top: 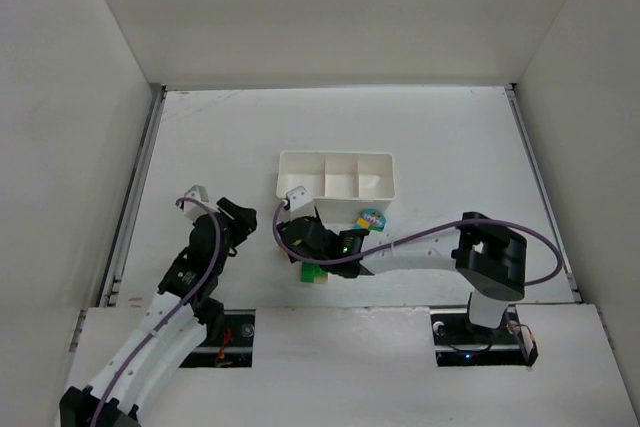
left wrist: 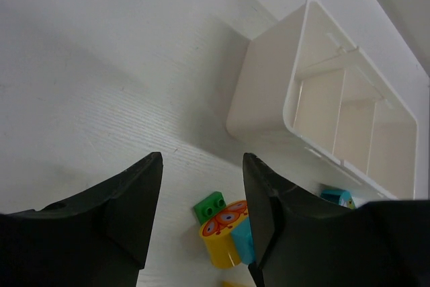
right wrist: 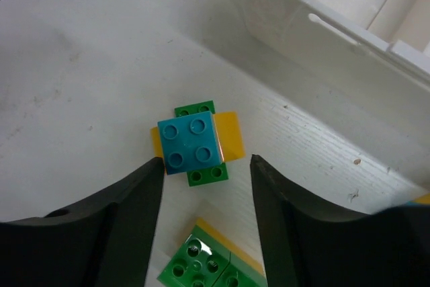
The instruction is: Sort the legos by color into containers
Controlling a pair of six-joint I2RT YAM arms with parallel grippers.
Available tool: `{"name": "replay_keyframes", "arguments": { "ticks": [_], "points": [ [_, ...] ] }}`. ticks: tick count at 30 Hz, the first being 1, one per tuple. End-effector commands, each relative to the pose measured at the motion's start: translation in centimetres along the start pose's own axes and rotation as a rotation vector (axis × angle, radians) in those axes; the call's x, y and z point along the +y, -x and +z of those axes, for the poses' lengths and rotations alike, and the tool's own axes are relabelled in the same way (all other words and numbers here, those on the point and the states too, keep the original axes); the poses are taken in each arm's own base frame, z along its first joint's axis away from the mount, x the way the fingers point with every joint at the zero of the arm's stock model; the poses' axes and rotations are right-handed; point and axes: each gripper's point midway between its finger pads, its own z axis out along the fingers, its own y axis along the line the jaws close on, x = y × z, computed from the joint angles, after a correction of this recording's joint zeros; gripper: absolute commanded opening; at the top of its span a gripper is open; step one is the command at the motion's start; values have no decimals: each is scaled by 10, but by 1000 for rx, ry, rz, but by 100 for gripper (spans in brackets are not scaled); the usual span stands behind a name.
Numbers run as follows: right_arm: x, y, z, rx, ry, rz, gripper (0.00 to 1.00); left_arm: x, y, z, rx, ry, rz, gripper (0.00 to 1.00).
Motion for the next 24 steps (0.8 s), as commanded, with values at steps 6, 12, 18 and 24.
{"name": "replay_keyframes", "arguments": {
  "ticks": [6, 12, 18, 24],
  "points": [
    [29, 30, 3, -65, 102, 17, 58, 8, -22, -3, 73, -24, -12, 49],
    [29, 23, 15, -49, 93, 10, 55, 9, -27, -3, 86, -24, -9, 49],
    [26, 20, 20, -45, 84, 11, 46, 9, -26, -5, 81, -32, -6, 49],
    [15, 28, 17, -70, 58, 54, 28, 7, -32, -3, 106, -40, -7, 49]
  ]
}}
